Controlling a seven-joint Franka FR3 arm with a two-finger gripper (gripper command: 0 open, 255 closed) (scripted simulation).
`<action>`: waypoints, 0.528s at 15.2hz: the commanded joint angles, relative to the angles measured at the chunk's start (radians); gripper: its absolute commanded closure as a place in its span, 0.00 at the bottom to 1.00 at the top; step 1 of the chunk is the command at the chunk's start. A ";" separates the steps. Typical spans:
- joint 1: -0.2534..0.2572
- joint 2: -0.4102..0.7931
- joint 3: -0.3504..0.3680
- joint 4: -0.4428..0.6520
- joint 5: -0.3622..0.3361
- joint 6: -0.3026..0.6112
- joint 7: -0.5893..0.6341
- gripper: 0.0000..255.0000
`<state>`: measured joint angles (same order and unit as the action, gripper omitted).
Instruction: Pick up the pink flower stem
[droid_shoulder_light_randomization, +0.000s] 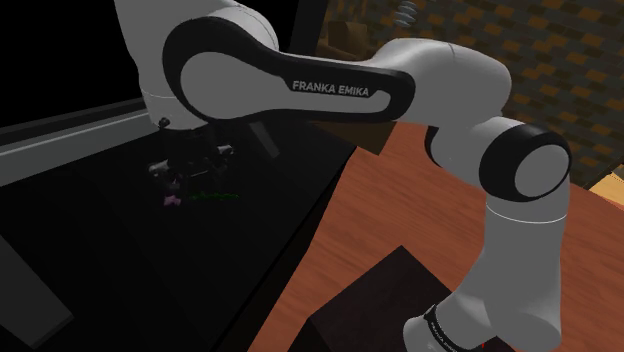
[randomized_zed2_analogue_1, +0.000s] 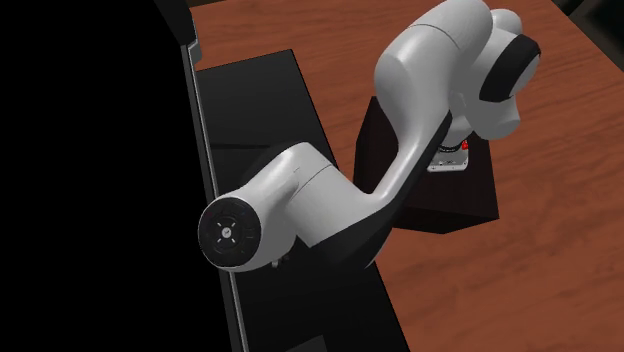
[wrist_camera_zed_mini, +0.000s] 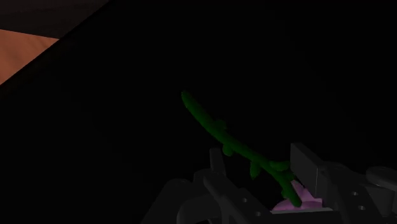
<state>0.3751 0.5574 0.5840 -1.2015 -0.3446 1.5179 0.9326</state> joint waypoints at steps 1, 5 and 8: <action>0.006 0.001 0.000 0.030 0.000 -0.028 -0.004 1.00; 0.026 0.014 -0.002 0.107 -0.006 -0.090 -0.011 1.00; 0.032 0.018 -0.003 0.132 -0.008 -0.109 -0.014 1.00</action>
